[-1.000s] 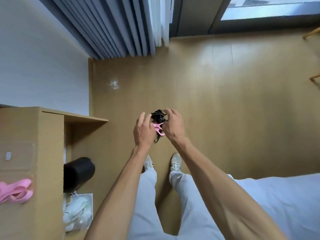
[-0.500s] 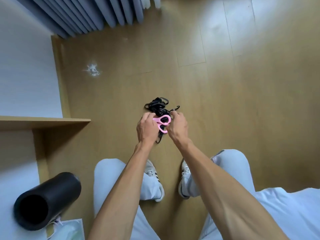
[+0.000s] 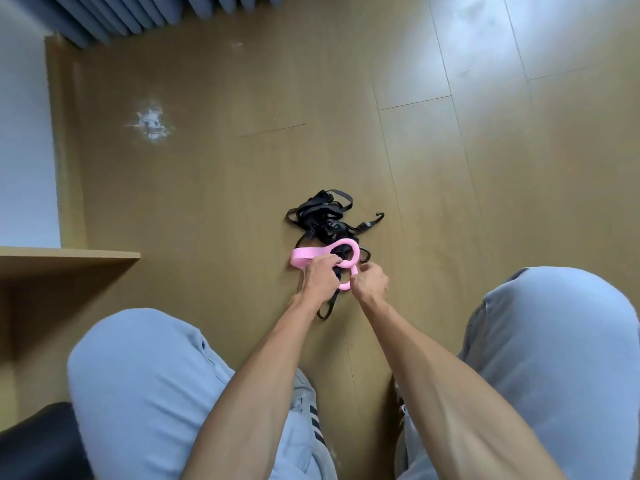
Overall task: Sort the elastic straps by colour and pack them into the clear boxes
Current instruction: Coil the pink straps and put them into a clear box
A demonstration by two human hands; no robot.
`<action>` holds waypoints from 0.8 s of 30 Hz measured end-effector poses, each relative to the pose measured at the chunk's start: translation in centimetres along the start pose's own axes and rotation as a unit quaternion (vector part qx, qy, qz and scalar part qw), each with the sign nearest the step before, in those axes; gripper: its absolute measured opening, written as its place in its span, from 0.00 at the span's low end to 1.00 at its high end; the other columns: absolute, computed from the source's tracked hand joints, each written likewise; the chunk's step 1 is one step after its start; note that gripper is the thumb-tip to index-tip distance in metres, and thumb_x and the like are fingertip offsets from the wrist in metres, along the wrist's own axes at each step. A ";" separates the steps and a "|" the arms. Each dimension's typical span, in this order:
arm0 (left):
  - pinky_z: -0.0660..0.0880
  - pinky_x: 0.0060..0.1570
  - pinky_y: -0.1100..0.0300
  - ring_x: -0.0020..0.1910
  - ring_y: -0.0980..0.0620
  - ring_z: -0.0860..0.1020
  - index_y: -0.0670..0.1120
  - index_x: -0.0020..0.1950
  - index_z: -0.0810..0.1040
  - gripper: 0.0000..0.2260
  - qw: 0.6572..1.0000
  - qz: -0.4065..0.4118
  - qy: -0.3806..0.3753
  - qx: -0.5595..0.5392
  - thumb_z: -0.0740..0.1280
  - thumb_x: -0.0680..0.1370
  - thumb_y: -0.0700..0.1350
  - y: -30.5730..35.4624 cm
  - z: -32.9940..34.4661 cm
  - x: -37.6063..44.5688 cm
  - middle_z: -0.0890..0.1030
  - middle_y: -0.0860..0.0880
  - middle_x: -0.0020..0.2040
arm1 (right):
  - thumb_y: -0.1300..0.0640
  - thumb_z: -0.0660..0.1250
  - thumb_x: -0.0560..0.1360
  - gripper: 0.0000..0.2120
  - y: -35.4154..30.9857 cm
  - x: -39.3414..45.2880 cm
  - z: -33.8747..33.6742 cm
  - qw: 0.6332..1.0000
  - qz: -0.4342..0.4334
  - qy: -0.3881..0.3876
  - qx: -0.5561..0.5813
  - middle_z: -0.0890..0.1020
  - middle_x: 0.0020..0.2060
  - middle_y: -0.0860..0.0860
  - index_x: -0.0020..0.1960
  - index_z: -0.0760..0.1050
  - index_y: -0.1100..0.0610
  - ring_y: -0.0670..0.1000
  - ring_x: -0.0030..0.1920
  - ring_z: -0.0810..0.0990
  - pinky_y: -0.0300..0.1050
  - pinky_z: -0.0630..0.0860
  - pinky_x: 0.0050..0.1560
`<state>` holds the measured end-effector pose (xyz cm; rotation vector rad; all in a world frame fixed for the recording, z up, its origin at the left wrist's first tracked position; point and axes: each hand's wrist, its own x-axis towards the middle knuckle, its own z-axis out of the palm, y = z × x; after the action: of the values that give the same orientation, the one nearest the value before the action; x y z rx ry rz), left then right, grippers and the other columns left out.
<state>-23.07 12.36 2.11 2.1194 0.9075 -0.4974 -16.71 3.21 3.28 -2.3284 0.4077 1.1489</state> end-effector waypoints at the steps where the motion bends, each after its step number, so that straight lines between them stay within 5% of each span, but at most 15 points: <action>1: 0.76 0.53 0.51 0.56 0.44 0.78 0.48 0.63 0.81 0.19 1.000 -0.003 -0.014 -0.003 0.61 0.76 0.35 -0.3 0.5 0.4 0.82 0.48 0.59 | 0.57 0.66 0.77 0.12 0.2 0.5 0.7 1.000 0.002 -0.003 0.006 0.82 0.55 0.56 0.60 0.78 0.57 0.58 0.55 0.80 0.43 0.69 0.47; 7: 0.72 0.45 0.51 0.56 0.43 0.76 0.47 0.65 0.77 0.23 0.999 0.018 -0.027 -0.004 0.61 0.72 0.32 -1.7 2.7 1.1 0.78 0.48 0.61 | 0.61 0.64 0.75 0.16 2.1 2.4 3.1 0.994 0.062 -0.035 0.082 0.82 0.55 0.57 0.63 0.77 0.58 0.57 0.52 0.80 0.46 0.76 0.49; 9: 0.73 0.48 0.49 0.59 0.44 0.75 0.46 0.65 0.76 0.24 1.000 0.014 -0.012 -0.012 0.59 0.71 0.31 -1.9 3.1 1.1 0.76 0.48 0.65 | 0.63 0.63 0.76 0.17 2.7 2.6 3.4 0.986 0.091 -0.031 0.134 0.81 0.57 0.56 0.64 0.75 0.58 0.55 0.50 0.78 0.45 0.74 0.49; 12: 0.71 0.54 0.48 0.60 0.41 0.74 0.41 0.61 0.77 0.20 1.000 0.000 0.018 -0.011 0.60 0.72 0.31 -2.4 3.7 1.4 0.78 0.44 0.61 | 0.63 0.65 0.76 0.22 2.9 3.1 3.6 0.973 0.122 -0.041 0.191 0.78 0.62 0.55 0.71 0.70 0.58 0.56 0.59 0.78 0.48 0.76 0.60; 14: 0.68 0.54 0.51 0.59 0.38 0.74 0.38 0.59 0.79 0.16 0.998 -0.029 0.054 -0.018 0.63 0.72 0.31 -2.4 4.0 1.7 0.79 0.40 0.58 | 0.65 0.67 0.74 0.21 2.7 3.4 3.6 0.965 0.140 -0.058 0.213 0.82 0.52 0.56 0.67 0.73 0.59 0.56 0.50 0.81 0.47 0.79 0.50; 17: 0.65 0.57 0.54 0.60 0.40 0.72 0.41 0.63 0.79 0.17 0.996 -0.059 0.074 -0.006 0.67 0.74 0.35 -2.4 4.0 1.9 0.78 0.41 0.58 | 0.73 0.66 0.66 0.10 1.8 3.0 3.1 0.965 0.142 -0.070 0.210 0.75 0.25 0.53 0.43 0.80 0.62 0.51 0.29 0.69 0.38 0.66 0.27; 19: 0.67 0.55 0.56 0.57 0.44 0.74 0.43 0.59 0.82 0.14 0.993 -0.080 0.084 -0.037 0.68 0.74 0.36 -2.6 4.0 1.8 0.79 0.43 0.55 | 0.73 0.65 0.65 0.11 1.3 2.6 3.0 0.968 0.126 -0.071 0.206 0.74 0.24 0.53 0.32 0.78 0.59 0.50 0.26 0.69 0.35 0.64 0.25; 22: 0.71 0.46 0.61 0.48 0.49 0.79 0.47 0.50 0.84 0.09 0.966 -0.124 0.124 -0.190 0.66 0.76 0.38 -2.3 3.1 1.2 0.79 0.48 0.49 | 0.69 0.64 0.73 0.09 0.3 2.0 2.7 0.961 0.106 -0.044 0.253 0.80 0.32 0.54 0.39 0.78 0.60 0.49 0.28 0.77 0.33 0.67 0.22; 24: 0.73 0.43 0.62 0.43 0.51 0.79 0.48 0.47 0.84 0.09 0.928 -0.139 0.174 -0.299 0.65 0.78 0.38 -1.9 2.3 0.6 0.82 0.50 0.45 | 0.65 0.65 0.75 0.05 -0.7 1.7 2.3 0.957 0.075 -0.004 0.280 0.83 0.39 0.53 0.42 0.79 0.59 0.50 0.36 0.79 0.37 0.71 0.31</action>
<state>-24.13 11.72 -0.64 1.5421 1.3702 0.0414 -16.87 5.02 0.99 -1.8181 0.8040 0.9516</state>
